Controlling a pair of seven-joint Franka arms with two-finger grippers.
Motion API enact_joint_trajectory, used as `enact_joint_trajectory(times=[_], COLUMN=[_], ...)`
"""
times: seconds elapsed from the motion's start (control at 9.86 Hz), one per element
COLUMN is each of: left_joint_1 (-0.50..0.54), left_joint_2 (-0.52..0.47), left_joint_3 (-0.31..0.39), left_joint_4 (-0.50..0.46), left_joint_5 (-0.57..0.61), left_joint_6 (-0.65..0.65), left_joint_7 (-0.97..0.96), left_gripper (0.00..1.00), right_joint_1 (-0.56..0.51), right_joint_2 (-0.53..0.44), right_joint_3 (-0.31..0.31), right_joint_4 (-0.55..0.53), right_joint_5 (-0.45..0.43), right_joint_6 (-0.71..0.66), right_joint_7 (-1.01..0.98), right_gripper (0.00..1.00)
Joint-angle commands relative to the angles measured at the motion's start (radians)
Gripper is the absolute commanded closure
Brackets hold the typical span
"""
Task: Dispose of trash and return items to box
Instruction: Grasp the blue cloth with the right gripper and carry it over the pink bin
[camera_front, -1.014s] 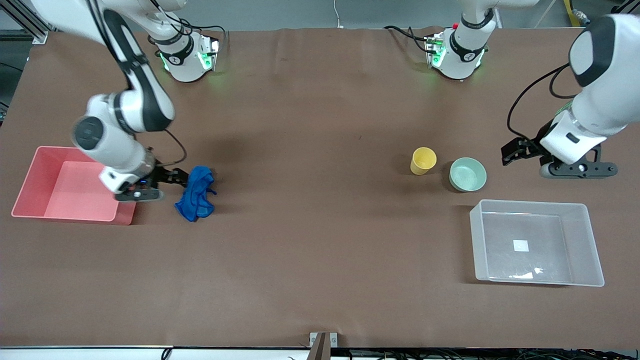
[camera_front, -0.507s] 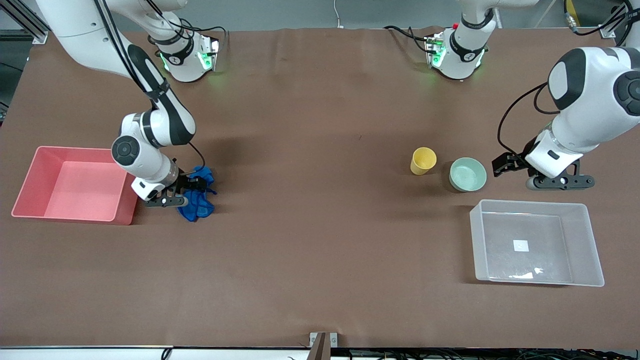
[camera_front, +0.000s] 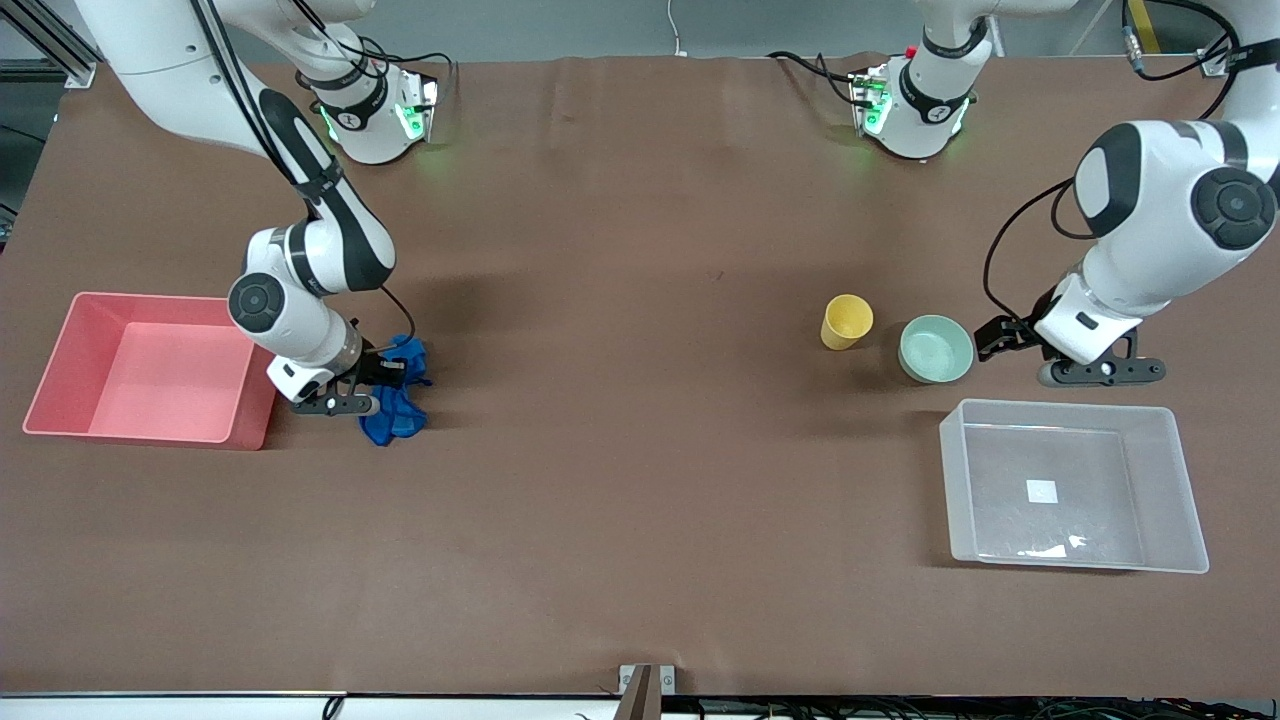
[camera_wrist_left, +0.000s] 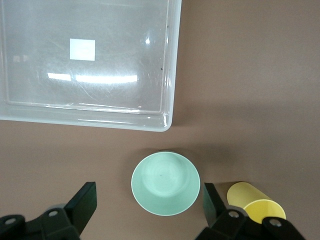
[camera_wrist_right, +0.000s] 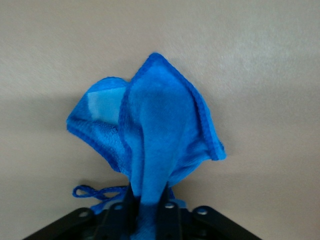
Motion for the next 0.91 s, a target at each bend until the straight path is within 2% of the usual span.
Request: enact_joint_trajectory(times=[0.0, 0.1, 0.2, 0.3, 0.51, 0.61, 0.71, 0.81], left_joint_1=[0.005, 0.005, 0.005, 0.007, 0.009, 0.018, 0.027, 0.027], left_joint_2=[0.034, 0.043, 0.057, 0.068, 0.081, 0.089, 0.1, 0.109], left_joint_3=[-0.003, -0.003, -0.003, -0.003, -0.003, -0.003, -0.003, -0.003], left_joint_4=[-0.021, -0.023, -0.024, -0.024, -0.024, -0.024, -0.026, -0.038], left_joint_5=[0.022, 0.022, 0.022, 0.022, 0.022, 0.022, 0.022, 0.024], left_joint_6=[0.03, 0.045, 0.059, 0.066, 0.07, 0.082, 0.082, 0.093], left_joint_7=[0.013, 0.013, 0.013, 0.013, 0.013, 0.013, 0.013, 0.013], left_gripper=[0.06, 0.06, 0.06, 0.06, 0.07, 0.07, 0.07, 0.07], right_joint_1=[-0.007, -0.037, -0.042, -0.033, -0.037, -0.045, -0.053, -0.057], right_joint_2=[-0.096, -0.117, -0.143, -0.168, -0.18, -0.173, -0.154, -0.142], right_joint_3=[0.012, 0.005, -0.042, -0.126, -0.288, -0.364, -0.431, -0.458], right_joint_4=[0.212, 0.343, 0.449, 0.492, 0.494, 0.478, 0.417, 0.327], right_joint_5=[-0.001, -0.002, -0.024, -0.072, -0.155, -0.175, -0.174, -0.171], right_joint_6=[-0.436, -0.622, -0.765, -0.826, -0.816, -0.735, -0.618, -0.492], right_joint_7=[0.065, 0.053, 0.016, -0.087, -0.33, -0.455, -0.557, -0.593], right_gripper=[0.99, 0.99, 0.99, 0.99, 0.99, 0.99, 0.99, 0.99])
